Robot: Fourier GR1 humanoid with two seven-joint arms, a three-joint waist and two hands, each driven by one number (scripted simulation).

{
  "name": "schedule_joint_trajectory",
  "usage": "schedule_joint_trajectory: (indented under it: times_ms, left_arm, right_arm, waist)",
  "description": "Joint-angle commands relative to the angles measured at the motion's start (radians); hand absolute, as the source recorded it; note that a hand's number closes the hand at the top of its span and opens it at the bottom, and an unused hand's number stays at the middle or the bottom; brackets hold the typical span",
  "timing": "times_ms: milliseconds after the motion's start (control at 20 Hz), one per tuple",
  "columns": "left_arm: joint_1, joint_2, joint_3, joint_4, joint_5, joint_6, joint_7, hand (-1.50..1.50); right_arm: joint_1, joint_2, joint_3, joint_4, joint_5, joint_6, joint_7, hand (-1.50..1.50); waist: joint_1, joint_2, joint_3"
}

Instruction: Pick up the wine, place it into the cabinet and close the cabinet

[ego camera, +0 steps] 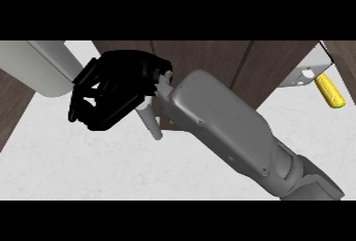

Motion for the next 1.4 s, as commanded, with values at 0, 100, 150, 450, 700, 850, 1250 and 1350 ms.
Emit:
schedule_joint_trajectory:
  times_ms: [0, 100, 150, 450, 700, 850, 1250, 1350]
  left_arm:
    - [0.023, 0.002, 0.05, -0.008, 0.015, -0.076, -0.003, -1.5]
    - [0.017, -0.028, 0.042, -0.016, -0.011, -0.056, 0.007, -1.5]
    - [0.0, -0.043, 0.05, -0.009, -0.018, -0.033, 0.012, -1.5]
    - [0.031, -0.08, 0.085, -0.002, -0.061, -0.083, 0.022, -1.5]
    - [-0.005, -0.085, 0.103, 0.03, -0.027, -0.069, 0.083, -1.5]
    - [0.003, -0.097, 0.117, 0.017, -0.059, -0.074, 0.063, -1.5]
    - [-0.026, -0.078, 0.125, 0.003, -0.066, -0.062, 0.111, -1.5]
    - [-0.032, -0.087, 0.111, -0.009, -0.076, -0.059, 0.12, -1.5]
  right_arm:
    - [-0.04, 0.0, -0.031, 0.148, -0.064, 0.063, -0.066, 1.5]
    - [-0.081, 0.0, -0.094, 0.192, -0.099, 0.149, -0.051, 1.5]
    - [-0.04, 0.0, -0.075, 0.217, -0.073, 0.174, -0.101, 1.5]
    - [-0.062, -0.002, -0.129, 0.333, -0.07, 0.2, -0.157, 1.5]
    - [-0.097, -0.065, -0.158, 0.383, -0.064, 0.213, -0.2, 1.5]
    - [-0.064, -0.126, -0.162, 0.386, -0.01, 0.176, -0.27, 1.5]
    - [-0.047, -0.156, -0.183, 0.366, 0.046, 0.081, -0.354, 1.5]
    - [-0.063, -0.148, -0.18, 0.371, 0.059, 0.072, -0.36, 1.5]
  waist:
    - [0.007, 0.0, 0.001]
    - [-0.003, 0.001, 0.001]
    - [-0.011, 0.001, 0.001]
    - [-0.011, -0.001, 0.001]
    - [-0.017, 0.004, 0.0]
    - [-0.01, 0.005, 0.0]
    - [-0.035, 0.009, 0.0]
    - [-0.029, 0.013, -0.001]
